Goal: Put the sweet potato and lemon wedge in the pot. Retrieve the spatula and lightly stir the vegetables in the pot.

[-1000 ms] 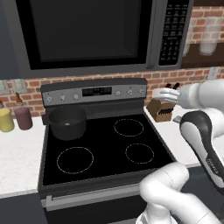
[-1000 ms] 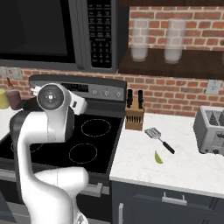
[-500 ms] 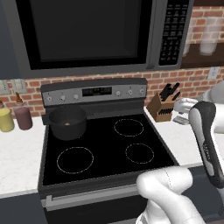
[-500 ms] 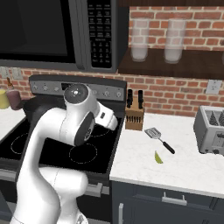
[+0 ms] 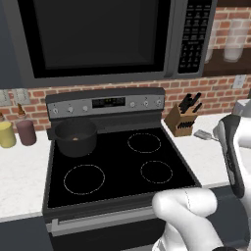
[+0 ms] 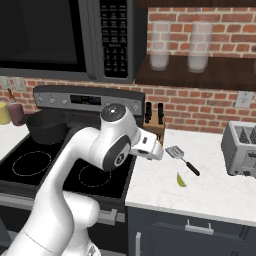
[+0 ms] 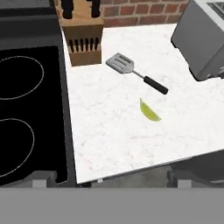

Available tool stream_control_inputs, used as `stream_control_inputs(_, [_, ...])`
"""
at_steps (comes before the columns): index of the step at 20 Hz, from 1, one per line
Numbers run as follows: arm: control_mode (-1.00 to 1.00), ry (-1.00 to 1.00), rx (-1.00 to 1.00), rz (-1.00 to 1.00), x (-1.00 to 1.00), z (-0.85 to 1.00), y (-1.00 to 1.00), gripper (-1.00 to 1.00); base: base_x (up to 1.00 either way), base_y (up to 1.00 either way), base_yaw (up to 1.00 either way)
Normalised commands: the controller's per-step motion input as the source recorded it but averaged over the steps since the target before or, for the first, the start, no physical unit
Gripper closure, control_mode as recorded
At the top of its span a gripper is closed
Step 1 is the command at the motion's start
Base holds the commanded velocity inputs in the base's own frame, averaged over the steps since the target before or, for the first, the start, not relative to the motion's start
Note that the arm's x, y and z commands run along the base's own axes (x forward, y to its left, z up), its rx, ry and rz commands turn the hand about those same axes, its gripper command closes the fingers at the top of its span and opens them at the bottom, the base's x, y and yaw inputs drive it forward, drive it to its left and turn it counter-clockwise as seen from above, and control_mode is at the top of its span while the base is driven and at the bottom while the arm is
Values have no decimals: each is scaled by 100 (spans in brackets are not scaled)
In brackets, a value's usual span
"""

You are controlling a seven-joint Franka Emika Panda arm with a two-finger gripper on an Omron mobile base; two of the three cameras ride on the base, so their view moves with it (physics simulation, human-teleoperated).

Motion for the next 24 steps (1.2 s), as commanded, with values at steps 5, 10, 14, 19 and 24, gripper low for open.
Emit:
stream_control_inputs(5, [-100, 19, -16, 0, 10, -28, -57, -100, 0, 0, 0])
stream_control_inputs(10, [-100, 23, -6, 0, 16, -56, -25, -100, 0, 0, 0])
stream_control_inputs(14, [-100, 24, 0, 0, 34, -54, -17, -100, 0, 0, 0])
stream_control_inputs(19, [-100, 17, 2, 0, 44, -37, -28, -100, 0, 0, 0])
stream_control_inputs(24, [-100, 13, 4, 0, 37, -34, -33, -100, 0, 0, 0])
